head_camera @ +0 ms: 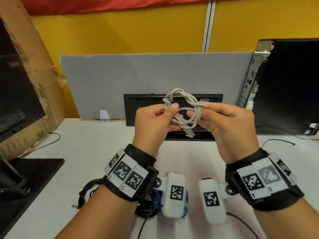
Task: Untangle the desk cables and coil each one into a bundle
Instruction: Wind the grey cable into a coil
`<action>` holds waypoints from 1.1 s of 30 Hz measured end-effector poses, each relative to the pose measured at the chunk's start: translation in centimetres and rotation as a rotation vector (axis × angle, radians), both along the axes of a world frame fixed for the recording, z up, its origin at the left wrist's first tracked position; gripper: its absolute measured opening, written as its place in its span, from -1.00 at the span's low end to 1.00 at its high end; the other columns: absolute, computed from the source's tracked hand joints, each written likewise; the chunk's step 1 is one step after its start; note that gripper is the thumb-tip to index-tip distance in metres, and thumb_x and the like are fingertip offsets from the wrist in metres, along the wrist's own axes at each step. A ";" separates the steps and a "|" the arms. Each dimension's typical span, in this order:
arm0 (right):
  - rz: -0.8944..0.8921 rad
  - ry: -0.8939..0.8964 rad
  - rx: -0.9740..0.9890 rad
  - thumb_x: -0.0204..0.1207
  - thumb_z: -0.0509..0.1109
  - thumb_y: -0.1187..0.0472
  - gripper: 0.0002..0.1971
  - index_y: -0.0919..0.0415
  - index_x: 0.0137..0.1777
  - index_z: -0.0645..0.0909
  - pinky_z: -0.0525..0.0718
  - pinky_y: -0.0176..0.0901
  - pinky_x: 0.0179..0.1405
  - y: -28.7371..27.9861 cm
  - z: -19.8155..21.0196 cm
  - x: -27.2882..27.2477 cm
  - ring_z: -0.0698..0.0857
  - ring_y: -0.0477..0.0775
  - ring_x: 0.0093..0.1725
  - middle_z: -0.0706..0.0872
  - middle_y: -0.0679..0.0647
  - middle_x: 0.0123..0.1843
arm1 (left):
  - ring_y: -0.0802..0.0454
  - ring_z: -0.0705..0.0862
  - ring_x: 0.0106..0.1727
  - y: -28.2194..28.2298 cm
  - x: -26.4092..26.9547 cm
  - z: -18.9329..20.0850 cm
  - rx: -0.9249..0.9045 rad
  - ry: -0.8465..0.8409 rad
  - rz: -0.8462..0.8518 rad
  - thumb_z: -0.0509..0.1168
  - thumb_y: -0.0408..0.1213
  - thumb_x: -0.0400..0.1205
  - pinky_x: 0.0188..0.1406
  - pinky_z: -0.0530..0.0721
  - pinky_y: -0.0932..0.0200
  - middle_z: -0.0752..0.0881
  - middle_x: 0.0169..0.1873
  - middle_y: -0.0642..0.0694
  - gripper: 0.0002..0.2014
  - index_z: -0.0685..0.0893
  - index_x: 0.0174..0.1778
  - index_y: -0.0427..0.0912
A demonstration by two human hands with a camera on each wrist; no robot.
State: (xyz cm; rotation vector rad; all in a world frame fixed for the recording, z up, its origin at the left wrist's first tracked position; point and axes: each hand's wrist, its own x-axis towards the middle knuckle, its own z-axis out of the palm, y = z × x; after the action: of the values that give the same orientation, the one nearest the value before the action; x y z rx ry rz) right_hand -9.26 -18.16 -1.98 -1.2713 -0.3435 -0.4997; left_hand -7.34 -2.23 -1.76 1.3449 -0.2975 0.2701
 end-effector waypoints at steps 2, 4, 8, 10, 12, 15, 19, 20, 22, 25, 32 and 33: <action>0.035 -0.003 0.044 0.48 0.31 0.53 -0.80 0.45 -0.01 0.75 0.79 0.03 -0.01 0.0 0.1 -0.1 0.82 0.36 0.00 0.83 0.35 -0.08 | -0.12 0.83 -0.30 0.0 0.0 -0.1 -0.022 -0.008 0.021 0.38 -0.33 0.63 -0.34 0.76 0.19 0.82 -0.32 -0.27 -0.83 0.80 -0.15 -0.37; 0.016 -0.024 0.010 0.49 0.29 0.49 -0.78 0.42 -0.02 0.76 0.78 -0.03 -0.03 0.5 0.0 -0.3 0.83 0.30 -0.02 0.84 0.30 -0.10 | -0.13 0.84 -0.29 0.2 0.1 -0.1 -0.026 -0.014 0.040 0.38 -0.34 0.63 -0.32 0.77 0.18 0.82 -0.31 -0.28 -0.82 0.79 -0.11 -0.41; -0.087 -0.028 -0.084 0.35 0.60 0.39 -0.77 0.27 0.02 0.79 0.78 -0.16 -0.10 2.0 -0.5 -0.6 0.85 0.12 -0.09 0.87 0.11 -0.13 | -0.16 0.84 -0.25 0.5 0.3 -0.4 0.008 -0.030 0.061 0.38 -0.35 0.63 -0.29 0.79 0.14 0.82 -0.26 -0.33 -0.81 0.78 -0.08 -0.45; -0.109 0.021 -0.036 0.31 0.63 0.40 -0.69 0.26 0.07 0.77 0.77 -0.18 -0.10 2.2 -0.9 -0.4 0.85 0.09 -0.10 0.87 0.09 -0.13 | -0.13 0.84 -0.26 0.5 0.3 -0.5 0.031 -0.012 0.053 0.37 -0.35 0.63 -0.30 0.79 0.17 0.82 -0.27 -0.32 -0.82 0.78 -0.10 -0.44; -0.115 0.083 -0.005 0.34 0.61 0.40 -0.63 0.23 0.16 0.72 0.79 -0.13 -0.07 2.4 -1.2 -0.3 0.85 0.06 -0.09 0.87 0.07 -0.12 | -0.10 0.84 -0.28 0.3 0.2 -0.7 0.047 0.010 0.042 0.37 -0.37 0.63 -0.32 0.78 0.21 0.81 -0.29 -0.31 -0.84 0.77 -0.12 -0.42; -0.116 0.139 0.042 0.43 0.54 0.38 -0.62 0.22 0.25 0.66 0.78 -0.15 -0.08 2.7 -1.5 0.0 0.85 0.02 -0.11 0.87 0.06 -0.15 | -0.09 0.84 -0.27 -0.3 0.1 -1.0 0.067 0.009 0.052 0.35 -0.40 0.64 -0.33 0.77 0.23 0.81 -0.26 -0.32 -0.88 0.74 -0.05 -0.41; -0.072 0.159 0.106 0.51 0.46 0.38 -0.64 0.21 0.30 0.61 0.75 -0.22 -0.12 2.7 -1.3 0.0 0.85 0.02 -0.11 0.87 0.09 -0.14 | -0.14 0.84 -0.23 -0.7 0.0 -1.2 -0.031 0.093 0.031 0.32 -0.32 0.68 -0.34 0.76 0.20 0.82 -0.20 -0.31 -0.83 0.65 0.09 -0.35; -0.051 0.163 0.115 0.53 0.43 0.39 -0.65 0.24 0.32 0.60 0.76 -0.15 -0.07 2.7 -1.3 0.0 0.84 0.07 -0.07 0.86 0.11 -0.10 | -0.15 0.84 -0.23 -0.7 0.0 -1.1 -0.046 0.121 0.009 0.28 -0.27 0.71 -0.35 0.75 0.20 0.83 -0.21 -0.30 -0.80 0.68 0.04 -0.35; -0.004 0.176 0.118 0.58 0.36 0.42 -0.65 0.30 0.36 0.58 0.75 0.03 0.07 2.7 -1.4 0.0 0.83 0.19 0.01 0.85 0.20 -0.04 | -0.14 0.83 -0.27 -0.5 0.0 -1.1 -0.044 0.179 -0.031 0.20 -0.20 0.75 -0.39 0.74 0.21 0.83 -0.25 -0.29 -0.71 0.73 -0.05 -0.33; 0.053 0.210 0.116 0.62 0.28 0.44 -0.68 0.31 0.36 0.59 0.71 0.13 0.16 2.7 -1.5 -0.1 0.81 0.24 0.02 0.82 0.27 -0.03 | -0.09 0.80 -0.39 0.1 0.3 -0.9 0.093 0.184 -0.002 0.21 -0.16 0.74 -0.43 0.75 0.21 0.82 -0.30 -0.30 -0.70 0.76 -0.08 -0.29; 0.350 0.204 0.257 0.66 0.17 0.42 -0.68 0.39 0.38 0.53 0.75 0.00 -0.06 2.5 -1.2 -0.4 0.78 0.15 -0.08 0.78 0.20 -0.14 | 0.05 0.74 -0.45 0.8 0.9 -1.1 0.339 0.179 0.012 0.25 -0.22 0.72 -0.38 0.75 0.23 0.79 -0.36 -0.28 -0.70 0.78 -0.11 -0.37; 0.412 0.210 0.304 0.66 0.16 0.42 -0.67 0.39 0.40 0.50 0.75 -0.07 -0.10 2.5 -1.2 -0.5 0.77 0.10 -0.12 0.75 0.18 -0.18 | 0.08 0.74 -0.45 0.8 0.9 -1.2 0.334 0.189 -0.005 0.25 -0.24 0.72 -0.38 0.73 0.25 0.79 -0.36 -0.26 -0.71 0.78 -0.12 -0.36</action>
State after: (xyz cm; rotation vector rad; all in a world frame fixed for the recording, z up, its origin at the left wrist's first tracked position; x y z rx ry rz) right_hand -9.74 -15.65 -3.18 -0.9147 -0.3277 -0.0604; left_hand -6.42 -1.41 -2.96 1.6866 -0.1917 0.0885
